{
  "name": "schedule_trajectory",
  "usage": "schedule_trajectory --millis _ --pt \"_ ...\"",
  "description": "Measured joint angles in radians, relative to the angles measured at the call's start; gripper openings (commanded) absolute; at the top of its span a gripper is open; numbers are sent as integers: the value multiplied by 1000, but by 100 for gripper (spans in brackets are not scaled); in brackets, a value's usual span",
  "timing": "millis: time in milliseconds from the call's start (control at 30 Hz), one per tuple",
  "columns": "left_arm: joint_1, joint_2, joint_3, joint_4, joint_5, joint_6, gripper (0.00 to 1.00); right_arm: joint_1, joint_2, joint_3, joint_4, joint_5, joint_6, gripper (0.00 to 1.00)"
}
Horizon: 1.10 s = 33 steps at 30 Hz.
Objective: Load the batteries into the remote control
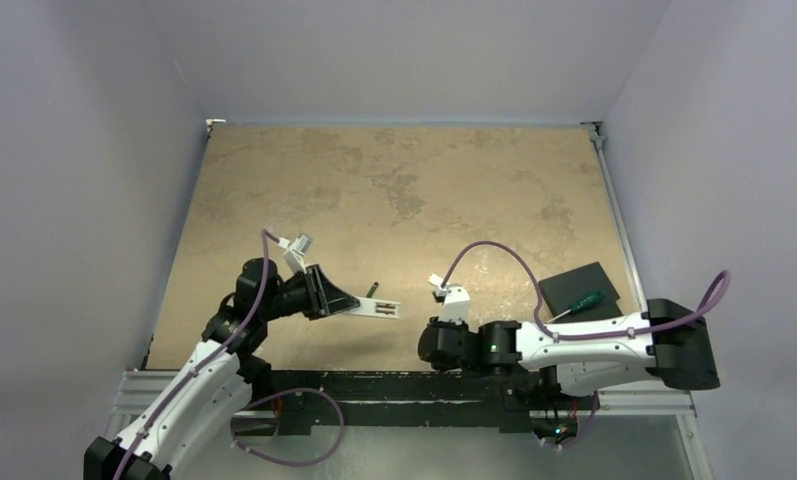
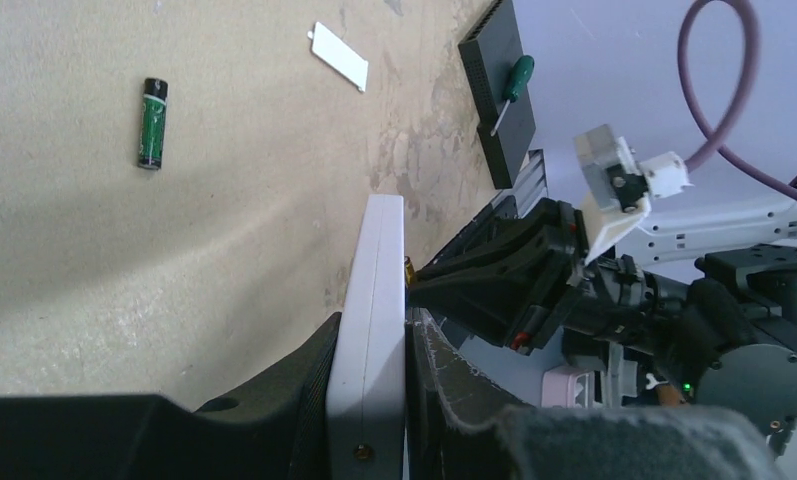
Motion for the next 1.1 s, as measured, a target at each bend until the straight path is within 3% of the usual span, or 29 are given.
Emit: schedule_trajectory --millis 500,867,1100 --pt "0 183 -166 251 22 -117 0 0 -187 -3 36 42 -193 0" --pt "0 322 -217 392 43 -151 1 0 -171 -3 90 21 -343 0" --pt "0 367 -217 433 54 -151 29 0 -148 26 96 18 -410 0"
